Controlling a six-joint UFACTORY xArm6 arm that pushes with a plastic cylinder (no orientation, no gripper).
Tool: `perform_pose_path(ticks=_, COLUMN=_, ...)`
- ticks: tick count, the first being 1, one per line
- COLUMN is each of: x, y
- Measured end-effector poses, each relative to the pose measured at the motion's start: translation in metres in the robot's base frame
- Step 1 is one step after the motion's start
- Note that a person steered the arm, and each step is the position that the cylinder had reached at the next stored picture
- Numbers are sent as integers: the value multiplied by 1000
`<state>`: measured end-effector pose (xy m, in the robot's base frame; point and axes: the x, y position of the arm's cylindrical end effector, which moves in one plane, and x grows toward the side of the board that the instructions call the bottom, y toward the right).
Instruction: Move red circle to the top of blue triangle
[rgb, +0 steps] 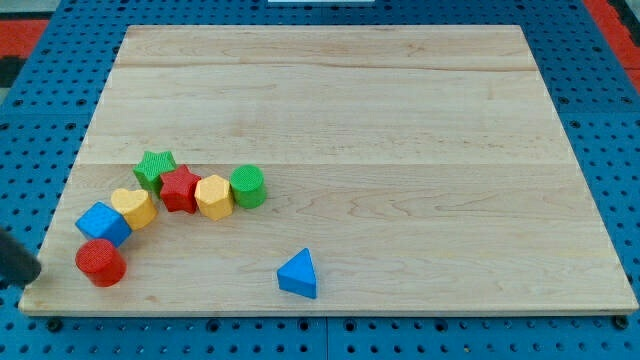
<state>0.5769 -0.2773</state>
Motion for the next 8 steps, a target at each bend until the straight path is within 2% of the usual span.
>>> perform_pose_path(ticks=1, x=-5, y=57)
perform_pose_path(ticks=2, x=4, y=3)
perform_pose_path(ticks=3, x=7, y=49)
perform_pose_path(ticks=4, x=-10, y=134)
perform_pose_path(ticks=6, x=-23, y=215)
perform_pose_path(ticks=7, x=-31, y=187)
perform_pose_path(ticks=8, x=-32, y=106)
